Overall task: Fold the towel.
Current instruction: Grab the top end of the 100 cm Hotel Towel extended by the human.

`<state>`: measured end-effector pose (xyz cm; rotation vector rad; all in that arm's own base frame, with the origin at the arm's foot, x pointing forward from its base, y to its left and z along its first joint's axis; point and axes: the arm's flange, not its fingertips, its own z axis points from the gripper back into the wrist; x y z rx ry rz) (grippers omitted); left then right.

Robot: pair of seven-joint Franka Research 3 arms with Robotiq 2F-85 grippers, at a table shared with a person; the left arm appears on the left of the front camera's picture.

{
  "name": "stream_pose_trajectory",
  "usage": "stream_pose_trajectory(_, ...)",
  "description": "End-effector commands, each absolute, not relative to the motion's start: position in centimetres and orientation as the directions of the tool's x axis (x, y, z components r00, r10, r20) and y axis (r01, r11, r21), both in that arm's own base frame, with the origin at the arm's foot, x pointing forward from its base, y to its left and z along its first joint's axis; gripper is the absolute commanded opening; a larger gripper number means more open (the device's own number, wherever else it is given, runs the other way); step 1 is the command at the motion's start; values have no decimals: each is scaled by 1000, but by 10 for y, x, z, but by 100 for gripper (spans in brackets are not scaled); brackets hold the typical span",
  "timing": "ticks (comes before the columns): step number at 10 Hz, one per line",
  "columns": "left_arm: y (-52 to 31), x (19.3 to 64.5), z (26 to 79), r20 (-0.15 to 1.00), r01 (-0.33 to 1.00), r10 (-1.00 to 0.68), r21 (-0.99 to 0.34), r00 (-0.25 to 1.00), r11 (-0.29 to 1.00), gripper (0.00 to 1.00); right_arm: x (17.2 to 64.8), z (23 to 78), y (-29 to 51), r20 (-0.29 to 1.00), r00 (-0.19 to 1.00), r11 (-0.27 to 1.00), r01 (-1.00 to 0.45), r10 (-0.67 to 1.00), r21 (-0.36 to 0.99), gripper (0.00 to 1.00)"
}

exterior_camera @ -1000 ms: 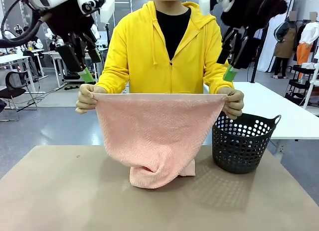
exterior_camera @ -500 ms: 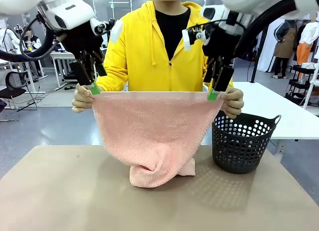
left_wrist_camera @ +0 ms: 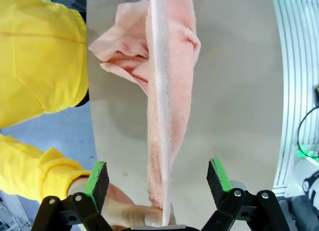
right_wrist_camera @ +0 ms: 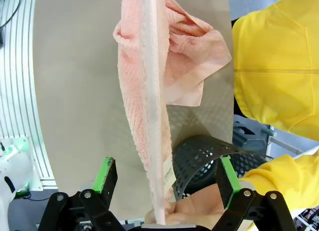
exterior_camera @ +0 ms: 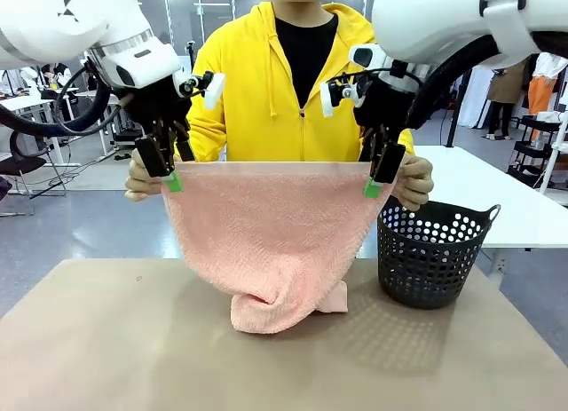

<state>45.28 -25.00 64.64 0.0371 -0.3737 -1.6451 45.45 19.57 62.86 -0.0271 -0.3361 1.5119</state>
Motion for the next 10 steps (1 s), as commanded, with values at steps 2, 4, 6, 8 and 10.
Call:
stream_pose_trajectory(2, -252, 455, 635, 211, 966, -970, 250, -122, -67, 100, 454, 618, 200, 203, 22, 66, -975, 979, -214, 100)
stream_pose_trajectory(4, -251, 456, 630, 214, 972, -971, 228, -107, -56, 40, 454, 612, 203, 190, 15, 56, -976, 982, -208, 43)
stream_pose_trajectory(6, -252, 455, 631, 220, 971, -968, 229, -119, -67, 0, 453, 613, 205, 193, 14, 55, -976, 981, -210, 0)
stream_pose_trajectory(8, -250, 454, 627, 224, 978, -971, 206, -89, -42, 0, 454, 610, 206, 192, 18, 57, -979, 981, -197, 0)
stream_pose_trajectory(10, -250, 452, 628, 227, 977, -970, 207, -90, -43, 0, 454, 608, 209, 193, 22, 59, -980, 981, -192, 0)
